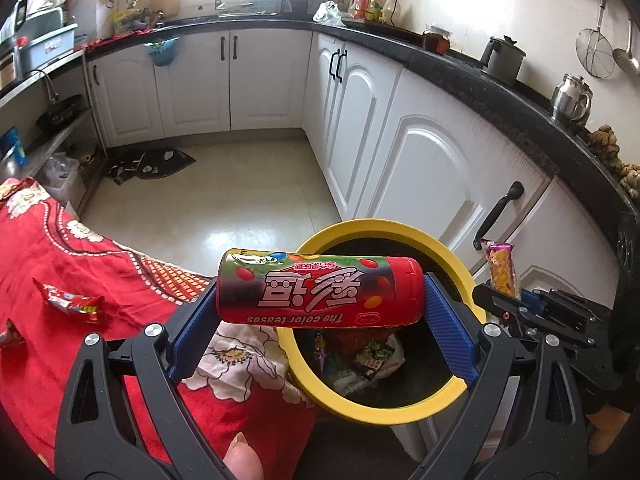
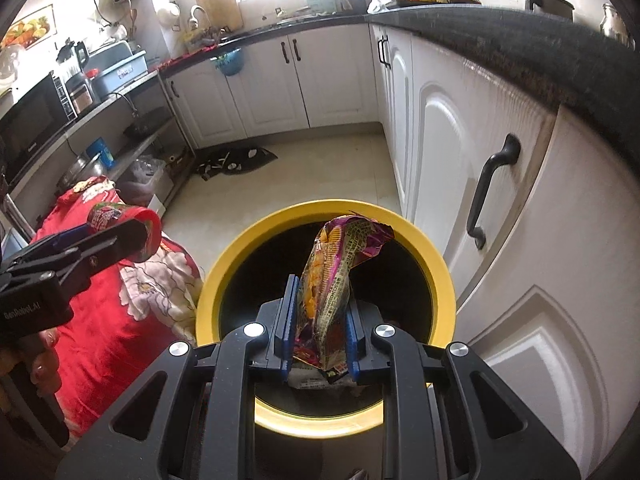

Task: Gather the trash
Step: 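Carry the red candy tube and yellow wrapper over the yellow bin and release both, then move both open tools back over the last snacks on the bedspread, then grasp the brown chocolate bar with the left tool while the right tool grasps the red snack packet, then carry the chocolate bar and red packet over the yellow bin and release both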

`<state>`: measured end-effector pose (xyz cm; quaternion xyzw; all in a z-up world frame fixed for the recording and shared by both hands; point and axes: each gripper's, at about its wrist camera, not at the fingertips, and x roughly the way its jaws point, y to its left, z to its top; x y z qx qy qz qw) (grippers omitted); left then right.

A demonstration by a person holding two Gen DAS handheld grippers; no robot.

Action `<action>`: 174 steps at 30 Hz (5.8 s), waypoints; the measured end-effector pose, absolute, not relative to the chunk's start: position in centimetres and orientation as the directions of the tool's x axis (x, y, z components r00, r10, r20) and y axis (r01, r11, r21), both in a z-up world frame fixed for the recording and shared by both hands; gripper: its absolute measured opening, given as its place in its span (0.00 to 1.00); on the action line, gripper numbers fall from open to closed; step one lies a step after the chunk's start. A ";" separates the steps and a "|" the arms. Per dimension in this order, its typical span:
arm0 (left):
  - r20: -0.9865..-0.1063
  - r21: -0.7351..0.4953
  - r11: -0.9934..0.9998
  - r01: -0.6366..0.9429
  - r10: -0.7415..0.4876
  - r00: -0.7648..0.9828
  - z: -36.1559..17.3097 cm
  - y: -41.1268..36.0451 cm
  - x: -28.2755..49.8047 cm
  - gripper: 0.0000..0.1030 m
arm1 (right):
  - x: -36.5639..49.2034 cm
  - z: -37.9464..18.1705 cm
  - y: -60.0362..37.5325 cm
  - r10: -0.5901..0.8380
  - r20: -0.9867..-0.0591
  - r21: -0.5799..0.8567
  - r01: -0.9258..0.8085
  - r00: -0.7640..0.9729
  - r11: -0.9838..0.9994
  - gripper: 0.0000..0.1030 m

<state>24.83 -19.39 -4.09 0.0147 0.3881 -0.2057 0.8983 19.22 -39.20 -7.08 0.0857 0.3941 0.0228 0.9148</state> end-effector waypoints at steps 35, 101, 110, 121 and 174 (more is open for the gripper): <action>-0.675 -0.171 0.958 0.232 -0.285 0.681 -1.7 -13.6 24.7 0.90 | 18.1 -3.8 -38.1 0.103 -0.647 0.185 0.025 0.755 0.982 0.60; -0.776 -0.506 0.709 -0.491 -0.127 0.618 -9.5 17.4 25.8 0.60 | 32.7 -10.8 -5.6 0.388 -0.819 0.002 -0.675 0.422 0.738 0.21; -0.805 -0.439 0.729 -0.525 -0.060 0.590 -9.8 17.9 25.7 0.17 | 30.4 -10.6 -7.3 0.437 -0.808 0.077 -0.665 0.395 0.743 0.18; -0.762 -0.413 0.834 -0.367 -0.096 0.640 -7.4 14.0 23.4 0.12 | 27.2 -9.7 -9.4 0.477 -0.784 0.141 -0.635 0.397 0.759 0.17; -0.581 -0.246 0.936 0.252 -0.351 0.734 3.2 -11.1 20.3 0.12 | 16.8 -0.4 -34.8 0.265 -0.582 0.207 -0.175 0.769 0.963 0.17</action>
